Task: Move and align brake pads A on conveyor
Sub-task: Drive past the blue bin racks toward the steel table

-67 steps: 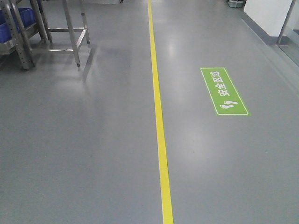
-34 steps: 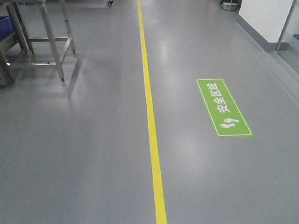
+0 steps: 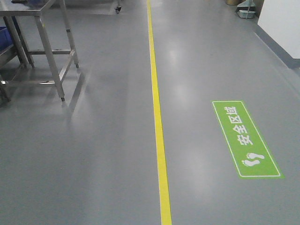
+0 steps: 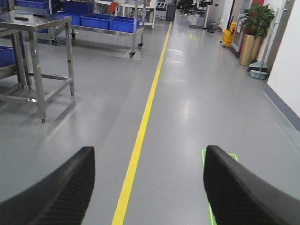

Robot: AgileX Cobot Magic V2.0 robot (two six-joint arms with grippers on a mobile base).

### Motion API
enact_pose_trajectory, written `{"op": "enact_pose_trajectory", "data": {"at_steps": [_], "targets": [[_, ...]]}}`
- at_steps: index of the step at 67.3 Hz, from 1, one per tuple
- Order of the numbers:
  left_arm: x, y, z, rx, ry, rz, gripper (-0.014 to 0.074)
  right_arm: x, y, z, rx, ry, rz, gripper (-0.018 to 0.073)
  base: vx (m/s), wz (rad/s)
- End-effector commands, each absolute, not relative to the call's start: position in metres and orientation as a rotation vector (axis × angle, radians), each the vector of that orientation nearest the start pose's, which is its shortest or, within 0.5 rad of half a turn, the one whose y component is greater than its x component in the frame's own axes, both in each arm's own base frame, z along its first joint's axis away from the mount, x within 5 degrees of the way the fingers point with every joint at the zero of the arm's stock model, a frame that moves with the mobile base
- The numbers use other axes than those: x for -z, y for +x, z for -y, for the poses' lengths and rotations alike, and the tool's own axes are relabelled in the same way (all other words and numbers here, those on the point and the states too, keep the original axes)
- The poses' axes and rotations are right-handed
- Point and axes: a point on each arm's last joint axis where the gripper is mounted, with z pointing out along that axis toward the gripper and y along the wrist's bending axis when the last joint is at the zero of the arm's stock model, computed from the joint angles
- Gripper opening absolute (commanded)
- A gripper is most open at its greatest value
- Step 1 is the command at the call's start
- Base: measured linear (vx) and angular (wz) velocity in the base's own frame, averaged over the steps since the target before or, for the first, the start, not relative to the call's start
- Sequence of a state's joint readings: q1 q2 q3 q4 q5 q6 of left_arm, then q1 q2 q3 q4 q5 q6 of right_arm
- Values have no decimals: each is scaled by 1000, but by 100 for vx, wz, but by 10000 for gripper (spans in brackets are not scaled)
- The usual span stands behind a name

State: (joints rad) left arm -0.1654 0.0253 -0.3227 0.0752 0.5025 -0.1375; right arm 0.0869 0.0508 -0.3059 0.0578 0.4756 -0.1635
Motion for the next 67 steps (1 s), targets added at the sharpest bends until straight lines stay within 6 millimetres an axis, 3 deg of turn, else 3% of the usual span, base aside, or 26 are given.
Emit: {"op": "enact_pose_trajectory", "data": {"at_steps": [1, 67], "targets": [[-286, 34, 3, 161, 59, -1605, 443, -283, 39, -5, 13, -179, -1600, 484, 64, 9], [-286, 34, 3, 161, 59, -1605, 443, -283, 39, -5, 13, -179, -1600, 484, 66, 0]]}}
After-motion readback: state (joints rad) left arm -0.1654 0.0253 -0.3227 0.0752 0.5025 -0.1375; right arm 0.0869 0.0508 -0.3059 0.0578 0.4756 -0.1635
